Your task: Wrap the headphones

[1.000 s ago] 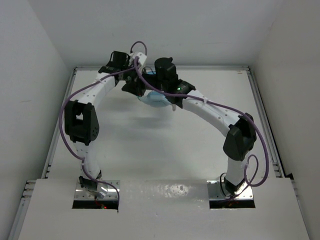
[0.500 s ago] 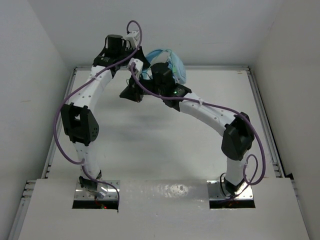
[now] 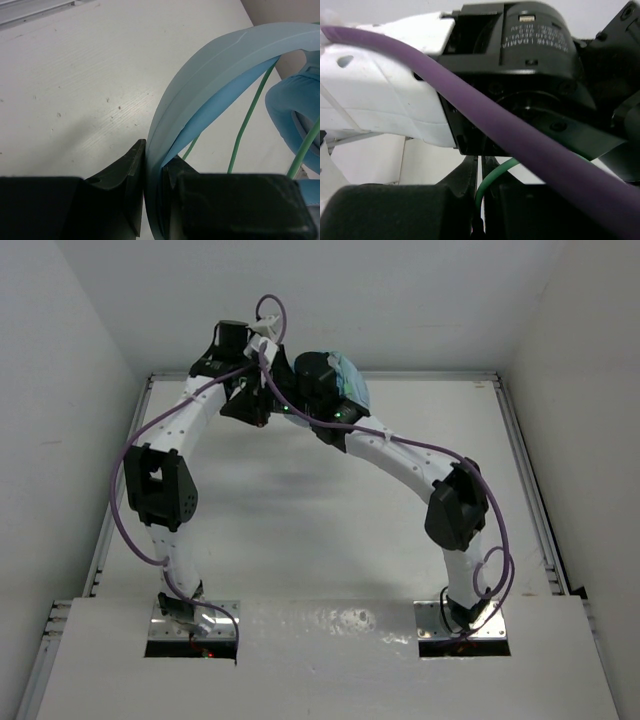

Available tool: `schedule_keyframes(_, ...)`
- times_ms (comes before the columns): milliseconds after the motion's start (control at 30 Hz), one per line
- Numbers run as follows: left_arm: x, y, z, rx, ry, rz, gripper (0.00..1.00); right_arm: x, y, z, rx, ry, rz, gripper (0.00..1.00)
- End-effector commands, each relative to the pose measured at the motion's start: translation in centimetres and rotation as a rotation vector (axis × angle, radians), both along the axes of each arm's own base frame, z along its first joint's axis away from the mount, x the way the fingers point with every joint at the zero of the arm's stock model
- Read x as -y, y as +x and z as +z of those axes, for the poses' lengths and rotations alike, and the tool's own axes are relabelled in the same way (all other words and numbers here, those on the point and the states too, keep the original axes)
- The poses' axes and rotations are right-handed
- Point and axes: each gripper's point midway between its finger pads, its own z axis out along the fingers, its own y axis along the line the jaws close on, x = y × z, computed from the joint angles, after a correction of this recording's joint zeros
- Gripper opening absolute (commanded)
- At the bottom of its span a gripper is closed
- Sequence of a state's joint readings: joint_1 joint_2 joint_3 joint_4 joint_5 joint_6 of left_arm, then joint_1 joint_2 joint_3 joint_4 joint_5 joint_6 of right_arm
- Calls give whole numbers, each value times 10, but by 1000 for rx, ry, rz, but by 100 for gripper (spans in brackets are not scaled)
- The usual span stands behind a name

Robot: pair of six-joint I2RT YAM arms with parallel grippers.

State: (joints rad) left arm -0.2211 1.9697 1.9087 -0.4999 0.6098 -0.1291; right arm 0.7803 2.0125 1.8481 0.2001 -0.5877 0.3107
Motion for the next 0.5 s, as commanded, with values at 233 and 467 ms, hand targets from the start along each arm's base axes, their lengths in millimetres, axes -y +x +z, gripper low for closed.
schedule_keyframes(233, -9, 13, 32, 121, 23, 68, 0, 27, -35, 98, 179, 132, 32, 0)
schedule_keyframes(467, -24, 37, 59, 232, 73, 170, 0, 44, -73, 78, 187, 52, 58, 0)
